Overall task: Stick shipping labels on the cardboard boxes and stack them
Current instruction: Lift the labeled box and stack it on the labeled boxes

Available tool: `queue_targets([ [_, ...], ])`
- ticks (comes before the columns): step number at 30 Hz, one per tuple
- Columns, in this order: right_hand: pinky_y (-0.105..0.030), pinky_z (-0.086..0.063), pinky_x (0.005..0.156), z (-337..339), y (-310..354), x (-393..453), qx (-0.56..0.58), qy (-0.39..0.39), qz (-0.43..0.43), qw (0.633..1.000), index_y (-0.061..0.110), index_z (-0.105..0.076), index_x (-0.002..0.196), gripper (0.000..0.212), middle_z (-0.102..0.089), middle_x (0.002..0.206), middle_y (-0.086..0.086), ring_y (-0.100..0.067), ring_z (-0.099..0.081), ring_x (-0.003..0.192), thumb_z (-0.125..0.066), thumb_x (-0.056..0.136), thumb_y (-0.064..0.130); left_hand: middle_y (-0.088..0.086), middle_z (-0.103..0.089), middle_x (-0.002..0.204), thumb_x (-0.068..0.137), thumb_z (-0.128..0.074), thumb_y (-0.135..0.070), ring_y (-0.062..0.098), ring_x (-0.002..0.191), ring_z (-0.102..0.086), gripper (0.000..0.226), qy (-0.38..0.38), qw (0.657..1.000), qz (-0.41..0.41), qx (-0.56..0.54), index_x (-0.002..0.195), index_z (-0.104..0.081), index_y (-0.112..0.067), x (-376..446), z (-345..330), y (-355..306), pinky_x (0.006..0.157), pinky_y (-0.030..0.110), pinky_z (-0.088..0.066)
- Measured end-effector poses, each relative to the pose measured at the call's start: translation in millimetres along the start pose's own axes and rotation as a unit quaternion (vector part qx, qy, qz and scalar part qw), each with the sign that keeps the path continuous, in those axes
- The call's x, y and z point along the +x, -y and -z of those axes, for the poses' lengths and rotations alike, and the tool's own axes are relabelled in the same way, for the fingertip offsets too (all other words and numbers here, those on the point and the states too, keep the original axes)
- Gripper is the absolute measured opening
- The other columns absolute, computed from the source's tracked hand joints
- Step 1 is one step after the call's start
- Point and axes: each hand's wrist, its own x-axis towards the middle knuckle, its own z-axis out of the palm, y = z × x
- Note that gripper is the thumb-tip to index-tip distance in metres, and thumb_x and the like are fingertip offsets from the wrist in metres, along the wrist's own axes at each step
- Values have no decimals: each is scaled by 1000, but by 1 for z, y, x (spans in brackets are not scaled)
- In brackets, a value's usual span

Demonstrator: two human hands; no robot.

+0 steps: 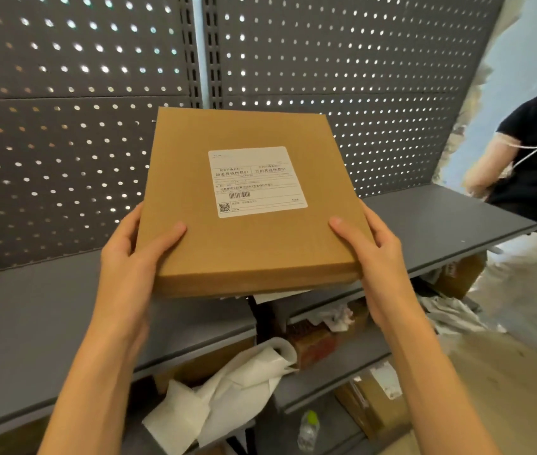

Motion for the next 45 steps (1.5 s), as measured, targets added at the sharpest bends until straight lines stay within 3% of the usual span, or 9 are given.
queue_targets([
  [2, -14, -49, 72, 29, 5, 5, 0, -5, 6, 1000, 30, -51, 133, 52, -64, 120, 12, -6, -62, 105, -66, 83, 32, -11, -65, 116, 82, -66, -24, 11, 106, -60, 47, 8, 1000, 0, -4, 127, -55, -28, -5, -29, 1, 81, 26, -43],
  [9, -33, -50, 88, 136, 18, 34, -17, -35, 6, 999, 32, -51, 133, 65, -63, 121, 9, -14, -60, 110, -71, 72, 42, -11, -64, 116, 83, -65, -27, 13, 106, -60, 45, 28, 1000, 0, -11, 127, -54, -28, -26, -138, 7, 92, 34, -46],
  [18, -37, -51, 90, 238, 19, 64, -24, -64, 2, 998, 35, -48, 134, 57, -61, 116, 13, -12, -60, 106, -69, 80, 37, -9, -65, 116, 82, -66, -24, 13, 108, -59, 46, 50, 999, -7, -17, 127, -56, -25, -40, -245, 20, 88, 28, -44],
  [24, -32, -50, 90, 283, 13, 97, -19, -91, 8, 996, 29, -46, 138, 59, -60, 122, 8, -14, -59, 109, -67, 82, 33, -11, -64, 116, 83, -65, -26, 11, 108, -59, 46, 74, 997, -13, -6, 127, -55, -27, -29, -303, 27, 92, 31, -44],
  [31, -27, -51, 84, 329, 7, 149, -15, -102, 16, 995, 29, -48, 136, 58, -61, 124, 6, -13, -61, 108, -68, 82, 33, -15, -65, 113, 83, -64, -24, 5, 102, -61, 44, 93, 995, -10, -26, 127, -55, -28, 2, -370, 41, 81, 23, -43],
  [40, -42, -49, 97, 376, -1, 219, -74, -122, 15, 990, 33, -46, 136, 73, -59, 126, 7, -17, -58, 113, -68, 69, 51, -14, -67, 110, 83, -64, -19, 1, 96, -62, 37, 98, 994, 1, -45, 119, -60, -29, 40, -444, 60, 77, 17, -44],
  [45, -42, -49, 97, 397, -7, 251, -73, -106, 10, 992, 34, -44, 137, 63, -57, 127, 9, -15, -57, 113, -68, 80, 46, -14, -67, 109, 83, -65, -19, -1, 93, -62, 37, 77, 996, 4, -42, 118, -60, -28, 52, -474, 67, 76, 16, -44],
])
